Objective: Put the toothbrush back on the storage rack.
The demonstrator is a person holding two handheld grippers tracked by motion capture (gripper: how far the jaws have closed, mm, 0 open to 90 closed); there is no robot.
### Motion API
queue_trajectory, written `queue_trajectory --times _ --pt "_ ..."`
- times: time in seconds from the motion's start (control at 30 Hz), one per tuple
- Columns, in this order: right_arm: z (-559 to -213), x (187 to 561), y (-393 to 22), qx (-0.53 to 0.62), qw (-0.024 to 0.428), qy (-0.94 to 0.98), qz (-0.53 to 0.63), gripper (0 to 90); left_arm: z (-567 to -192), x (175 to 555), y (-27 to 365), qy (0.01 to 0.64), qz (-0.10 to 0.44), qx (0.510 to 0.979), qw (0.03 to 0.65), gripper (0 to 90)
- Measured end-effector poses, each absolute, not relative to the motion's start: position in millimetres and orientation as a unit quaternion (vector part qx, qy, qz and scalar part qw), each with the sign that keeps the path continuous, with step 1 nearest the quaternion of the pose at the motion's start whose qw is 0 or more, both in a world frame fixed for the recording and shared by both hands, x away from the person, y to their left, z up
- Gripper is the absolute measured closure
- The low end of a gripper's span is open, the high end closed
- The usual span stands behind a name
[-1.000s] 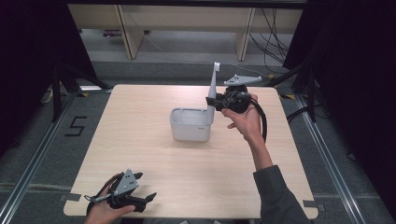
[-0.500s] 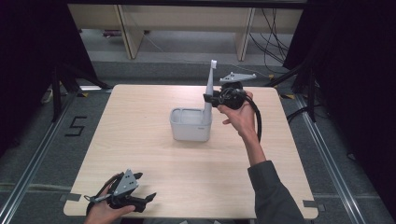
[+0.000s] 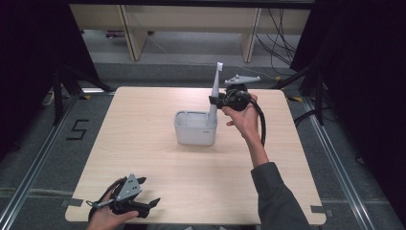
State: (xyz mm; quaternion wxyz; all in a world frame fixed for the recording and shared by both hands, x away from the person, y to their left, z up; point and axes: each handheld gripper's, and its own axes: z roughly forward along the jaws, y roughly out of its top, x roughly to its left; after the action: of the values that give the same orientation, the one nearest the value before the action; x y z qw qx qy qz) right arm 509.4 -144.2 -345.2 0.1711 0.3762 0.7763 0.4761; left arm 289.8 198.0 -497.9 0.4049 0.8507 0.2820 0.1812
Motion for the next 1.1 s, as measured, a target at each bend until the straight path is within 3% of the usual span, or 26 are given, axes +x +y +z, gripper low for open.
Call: queue_trajectory --times 0.63,1.1 --pt "-358 514 -139 0.376 0.181 0.784 0.460 66.7 -498 289 197 0.285 0.181 0.846 0.412 15.1" --pt "-380 513 -139 0.388 0.162 0.788 0.450 66.7 -498 290 198 0.282 0.181 0.851 0.405 15.1"
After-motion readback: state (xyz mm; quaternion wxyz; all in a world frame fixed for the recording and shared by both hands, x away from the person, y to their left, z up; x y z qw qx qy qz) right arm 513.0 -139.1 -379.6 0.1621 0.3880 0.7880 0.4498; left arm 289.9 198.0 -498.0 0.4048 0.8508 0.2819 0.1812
